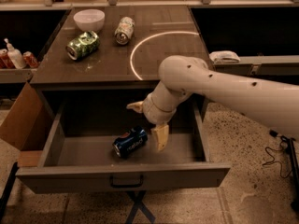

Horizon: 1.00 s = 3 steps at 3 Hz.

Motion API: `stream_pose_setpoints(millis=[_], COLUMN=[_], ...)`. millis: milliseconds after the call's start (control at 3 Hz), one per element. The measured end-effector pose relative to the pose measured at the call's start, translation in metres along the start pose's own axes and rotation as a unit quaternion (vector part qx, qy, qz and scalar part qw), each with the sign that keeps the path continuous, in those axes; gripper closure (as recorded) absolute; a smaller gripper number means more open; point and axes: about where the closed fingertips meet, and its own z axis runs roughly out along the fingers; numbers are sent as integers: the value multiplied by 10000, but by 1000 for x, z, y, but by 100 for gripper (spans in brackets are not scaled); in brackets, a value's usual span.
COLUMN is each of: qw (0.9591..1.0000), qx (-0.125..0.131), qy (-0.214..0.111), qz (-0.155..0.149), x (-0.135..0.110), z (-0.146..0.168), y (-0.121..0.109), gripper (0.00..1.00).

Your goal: Pick pepsi can from top drawer and place on counter

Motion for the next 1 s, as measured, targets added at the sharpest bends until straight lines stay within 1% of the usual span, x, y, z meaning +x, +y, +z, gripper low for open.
stream_pose_setpoints(millis=[333, 667, 1000], qw=[9998, 9986, 9963], qx=[-107, -207, -319], qy=[120, 493, 800], qz=[-101, -54, 79], x=[-6, -6, -4], z=[15, 33, 46], y=[-7, -11, -12], gripper=[0, 0, 0])
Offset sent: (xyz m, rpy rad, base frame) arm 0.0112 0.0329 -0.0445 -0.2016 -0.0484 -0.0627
